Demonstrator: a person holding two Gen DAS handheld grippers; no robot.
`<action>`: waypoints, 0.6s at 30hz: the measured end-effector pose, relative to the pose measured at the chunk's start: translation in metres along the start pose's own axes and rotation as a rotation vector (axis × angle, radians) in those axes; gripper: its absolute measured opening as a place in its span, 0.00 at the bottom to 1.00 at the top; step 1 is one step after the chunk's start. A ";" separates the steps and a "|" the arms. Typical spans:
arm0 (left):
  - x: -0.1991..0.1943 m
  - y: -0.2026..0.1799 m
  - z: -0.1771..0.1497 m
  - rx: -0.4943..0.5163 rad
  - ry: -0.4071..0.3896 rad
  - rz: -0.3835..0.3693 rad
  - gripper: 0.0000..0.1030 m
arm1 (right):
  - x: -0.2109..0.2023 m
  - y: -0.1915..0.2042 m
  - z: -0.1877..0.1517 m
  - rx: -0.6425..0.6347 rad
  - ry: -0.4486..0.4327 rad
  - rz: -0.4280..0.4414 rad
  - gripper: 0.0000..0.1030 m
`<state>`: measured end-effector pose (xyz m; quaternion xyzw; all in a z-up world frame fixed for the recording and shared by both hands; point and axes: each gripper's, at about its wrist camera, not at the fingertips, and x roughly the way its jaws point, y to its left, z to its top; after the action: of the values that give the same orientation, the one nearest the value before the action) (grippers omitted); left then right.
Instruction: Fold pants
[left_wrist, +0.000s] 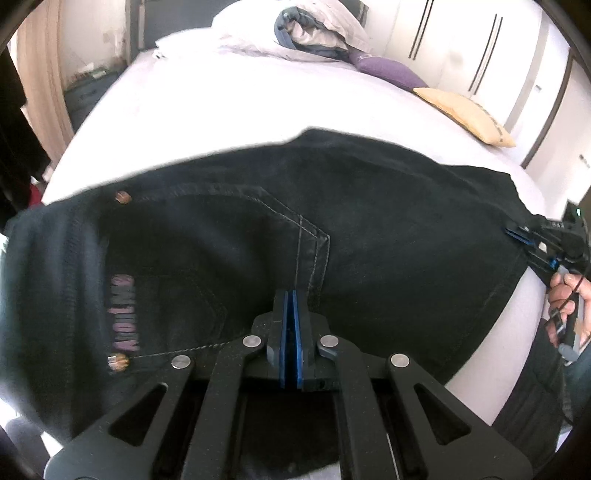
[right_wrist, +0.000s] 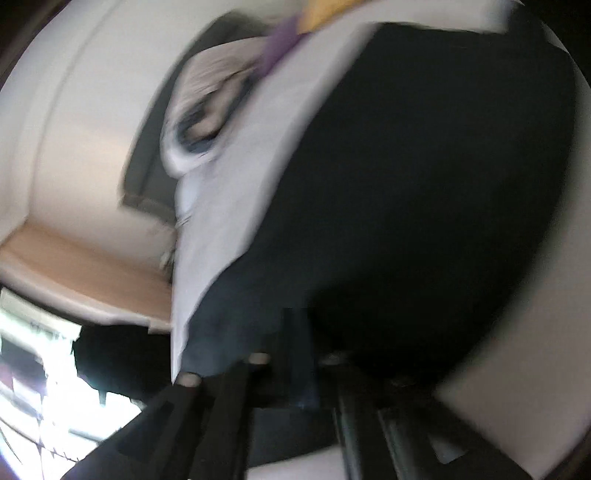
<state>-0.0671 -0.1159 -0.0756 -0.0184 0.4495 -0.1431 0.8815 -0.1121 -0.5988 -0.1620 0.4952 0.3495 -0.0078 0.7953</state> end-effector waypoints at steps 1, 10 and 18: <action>-0.007 -0.005 0.004 0.003 -0.027 -0.013 0.02 | -0.018 -0.015 0.011 0.029 -0.068 -0.023 0.00; 0.040 -0.088 0.056 0.050 -0.022 -0.263 0.02 | -0.084 -0.022 0.060 0.073 -0.340 -0.102 0.45; 0.079 -0.044 0.039 -0.096 0.135 -0.281 0.02 | 0.059 0.052 0.035 -0.134 -0.025 -0.166 0.26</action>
<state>-0.0026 -0.1828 -0.1072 -0.1136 0.5070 -0.2441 0.8188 -0.0295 -0.5803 -0.1458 0.4099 0.3790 -0.0567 0.8277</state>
